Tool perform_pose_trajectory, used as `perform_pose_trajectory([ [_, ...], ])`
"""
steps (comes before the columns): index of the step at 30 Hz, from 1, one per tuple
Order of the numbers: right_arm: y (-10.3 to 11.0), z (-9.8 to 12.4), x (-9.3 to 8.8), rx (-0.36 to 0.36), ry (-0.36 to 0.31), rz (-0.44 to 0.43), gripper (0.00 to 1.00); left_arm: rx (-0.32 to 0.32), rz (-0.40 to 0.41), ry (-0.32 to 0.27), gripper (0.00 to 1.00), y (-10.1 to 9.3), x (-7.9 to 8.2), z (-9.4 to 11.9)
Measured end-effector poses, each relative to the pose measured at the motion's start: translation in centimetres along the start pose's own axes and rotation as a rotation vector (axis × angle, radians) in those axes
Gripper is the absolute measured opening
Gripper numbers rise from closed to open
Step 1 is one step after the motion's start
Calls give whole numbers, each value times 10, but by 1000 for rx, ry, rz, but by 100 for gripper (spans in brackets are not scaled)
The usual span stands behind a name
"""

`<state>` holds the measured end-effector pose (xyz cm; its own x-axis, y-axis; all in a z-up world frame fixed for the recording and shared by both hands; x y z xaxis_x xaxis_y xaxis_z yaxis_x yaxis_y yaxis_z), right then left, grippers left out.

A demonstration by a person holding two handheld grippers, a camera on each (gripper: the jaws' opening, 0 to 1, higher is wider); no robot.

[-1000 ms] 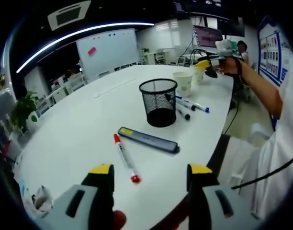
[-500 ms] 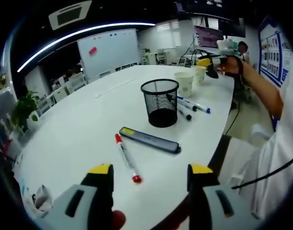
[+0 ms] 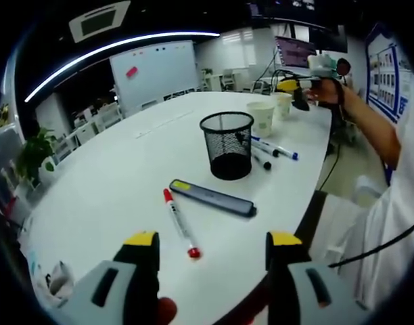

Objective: Place the scattered laser pointers and whiteboard markers into the pen holder and stack the scattered paper cups together

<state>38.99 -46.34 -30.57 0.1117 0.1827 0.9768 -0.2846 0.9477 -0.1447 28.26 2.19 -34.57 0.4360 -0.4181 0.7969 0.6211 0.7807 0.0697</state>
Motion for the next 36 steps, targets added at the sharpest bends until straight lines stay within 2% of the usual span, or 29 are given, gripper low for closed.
perform_pose_trajectory([
  [36, 27, -14, 6, 81, 0, 4, 93, -9, 4, 10, 63, 0, -4, -2],
])
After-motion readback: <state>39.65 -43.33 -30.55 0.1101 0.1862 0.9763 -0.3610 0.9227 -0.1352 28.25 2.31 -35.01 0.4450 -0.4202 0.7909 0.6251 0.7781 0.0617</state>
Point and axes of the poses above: the point that each gripper's makers call its tool centre point, and the gripper's own axes: z roughly backward along the fingers, y roughly to its left, x roughly out of its top, the point moved 8 cm from there along z, roughly backward along the fingers, and after that the axes turned 5 degrees about z, right-handed, at the moved point
